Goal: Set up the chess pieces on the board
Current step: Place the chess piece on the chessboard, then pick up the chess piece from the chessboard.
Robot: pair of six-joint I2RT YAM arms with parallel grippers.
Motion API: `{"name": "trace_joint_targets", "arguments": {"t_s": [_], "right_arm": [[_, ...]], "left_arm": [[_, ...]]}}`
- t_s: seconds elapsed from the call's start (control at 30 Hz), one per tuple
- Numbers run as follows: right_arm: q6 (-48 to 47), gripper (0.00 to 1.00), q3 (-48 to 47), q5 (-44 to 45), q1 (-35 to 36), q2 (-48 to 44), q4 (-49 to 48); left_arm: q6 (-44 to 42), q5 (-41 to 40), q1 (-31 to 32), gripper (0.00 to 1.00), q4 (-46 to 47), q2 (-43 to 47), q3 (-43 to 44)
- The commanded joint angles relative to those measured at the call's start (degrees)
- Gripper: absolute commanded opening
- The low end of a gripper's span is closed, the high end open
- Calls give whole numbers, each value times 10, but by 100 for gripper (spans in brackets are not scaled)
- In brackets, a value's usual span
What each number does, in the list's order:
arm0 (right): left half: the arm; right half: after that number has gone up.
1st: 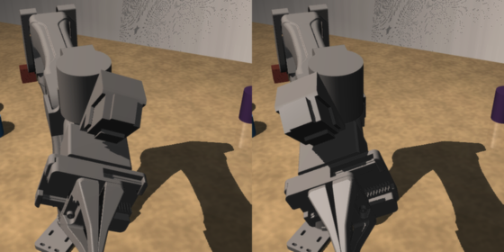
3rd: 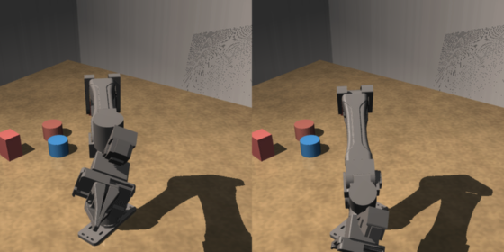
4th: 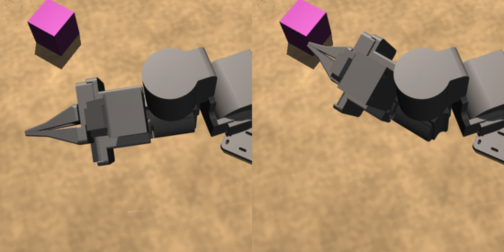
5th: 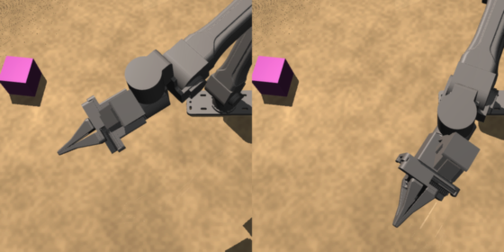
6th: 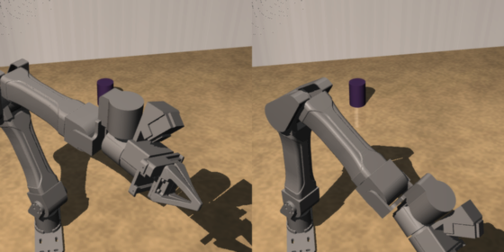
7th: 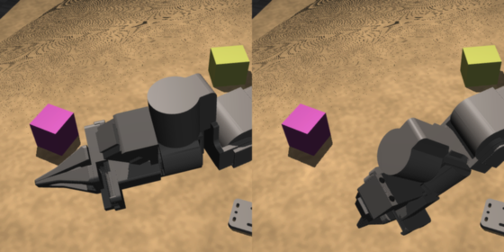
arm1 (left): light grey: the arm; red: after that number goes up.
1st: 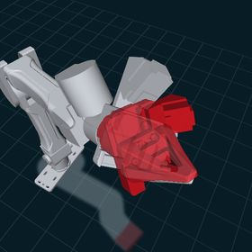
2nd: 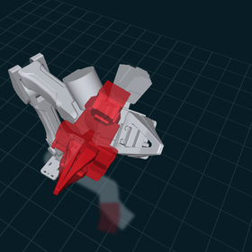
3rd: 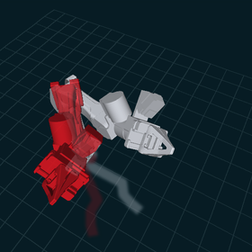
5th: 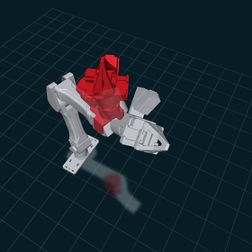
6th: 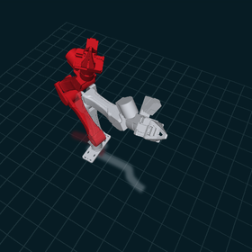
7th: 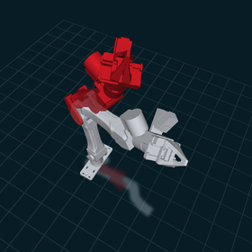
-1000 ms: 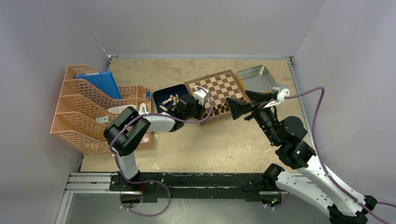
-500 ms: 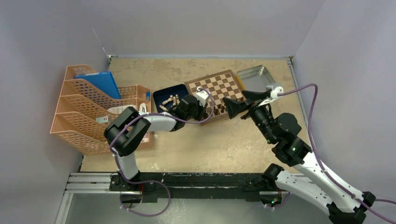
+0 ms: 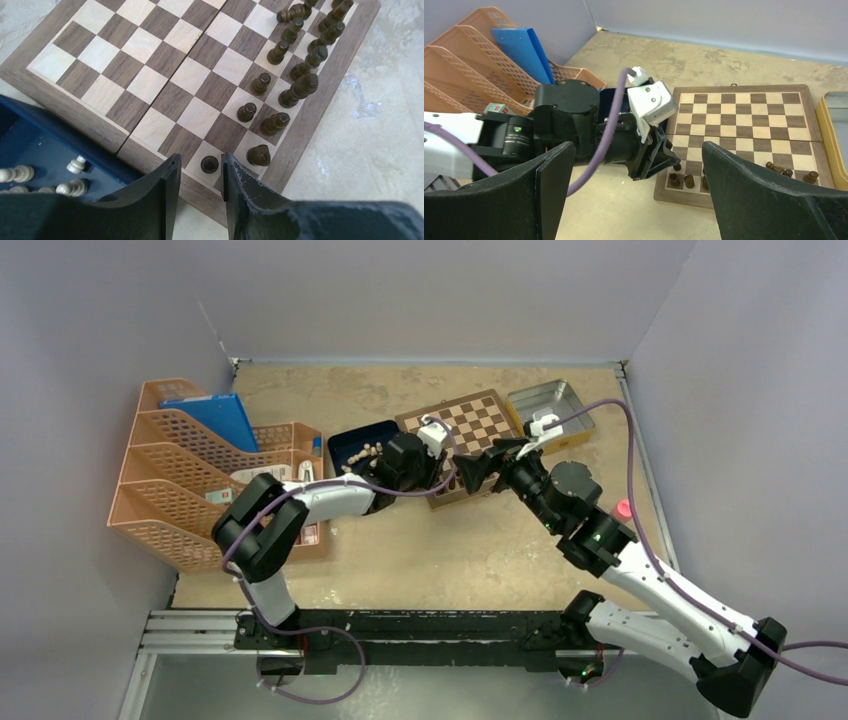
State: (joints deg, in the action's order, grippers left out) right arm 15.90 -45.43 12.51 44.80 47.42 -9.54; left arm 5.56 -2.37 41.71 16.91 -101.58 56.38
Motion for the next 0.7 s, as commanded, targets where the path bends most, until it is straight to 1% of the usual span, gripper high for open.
{"name": "trace_joint_targets", "arguments": {"t_s": [0.0, 0.1, 0.23, 0.33, 0.4, 0.43, 0.57, 0.67], "right_arm": [[21, 99, -60, 10, 3, 16, 1], [33, 99, -97, 35, 2, 40, 25], [34, 99, -128, 78, 1, 71, 34], [26, 99, -148, 118, 1, 102, 40], [20, 99, -161, 144, 0, 126, 48], [13, 99, -166, 149, -1, 142, 47], [-7, 98, -209, 156, -15, 190, 67], [-27, 95, -241, 124, -55, 227, 81]], "left_arm": [[36, -17, 1, 35, -38, 65, 20], [80, -22, 1, 37, -123, 106, 46], [122, -14, -1, 43, -215, 160, 58], [147, -5, -7, 56, -282, 201, 75], [155, 5, -8, 62, -316, 234, 76], [157, 13, -8, 65, -330, 253, 72], [162, 39, -8, 69, -366, 333, 47], [158, 58, -8, 70, -394, 388, 33]]}}
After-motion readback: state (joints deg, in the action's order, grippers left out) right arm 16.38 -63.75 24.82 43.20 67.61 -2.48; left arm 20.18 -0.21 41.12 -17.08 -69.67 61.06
